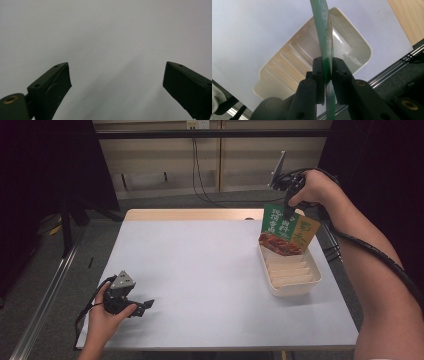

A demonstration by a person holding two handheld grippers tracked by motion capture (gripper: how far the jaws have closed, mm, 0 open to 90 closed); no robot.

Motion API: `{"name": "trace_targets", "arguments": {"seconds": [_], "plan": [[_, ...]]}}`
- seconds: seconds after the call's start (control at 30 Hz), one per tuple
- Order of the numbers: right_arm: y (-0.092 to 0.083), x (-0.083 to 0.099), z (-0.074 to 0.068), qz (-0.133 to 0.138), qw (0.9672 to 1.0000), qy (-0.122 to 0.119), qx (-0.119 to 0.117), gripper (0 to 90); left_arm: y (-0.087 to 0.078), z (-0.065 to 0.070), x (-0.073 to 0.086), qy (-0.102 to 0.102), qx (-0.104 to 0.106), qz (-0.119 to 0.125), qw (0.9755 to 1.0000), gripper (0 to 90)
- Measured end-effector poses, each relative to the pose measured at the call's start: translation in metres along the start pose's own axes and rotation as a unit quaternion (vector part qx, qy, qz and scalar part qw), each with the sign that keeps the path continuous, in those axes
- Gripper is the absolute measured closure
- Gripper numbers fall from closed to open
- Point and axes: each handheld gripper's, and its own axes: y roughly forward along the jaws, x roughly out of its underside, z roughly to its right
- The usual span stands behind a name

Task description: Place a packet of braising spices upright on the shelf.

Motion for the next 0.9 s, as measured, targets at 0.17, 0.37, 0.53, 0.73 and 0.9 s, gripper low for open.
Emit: {"name": "trace_targets", "arguments": {"seconds": [0.17, 0.37, 0.53, 0.73, 0.9], "plan": [[-0.003, 0.001, 0.000, -0.001, 1.0000, 0.003, 0.004, 81.1, 0.000, 0.001, -0.001, 0.001, 0.000, -0.001, 1.0000, 7.6], [-0.005, 0.007, 0.009, 0.006, 0.9997, 0.011, 0.020, 86.3, 0.002, 0.000, 0.000, 0.003, 0.001, -0.002, 1.0000, 7.6], [-0.004, 0.007, 0.017, 0.007, 0.9996, 0.010, 0.027, 88.4, 0.002, 0.000, 0.000, 0.002, 0.000, -0.004, 1.0000, 7.6], [-0.002, 0.007, 0.029, 0.008, 0.9992, 0.021, 0.033, 87.8, 0.001, -0.001, 0.001, 0.003, -0.004, -0.007, 1.0000, 7.6], [-0.001, 0.007, 0.035, 0.006, 0.9988, 0.024, 0.043, 86.2, 0.001, -0.001, 0.002, -0.003, -0.004, -0.005, 1.0000, 7.6]]}}
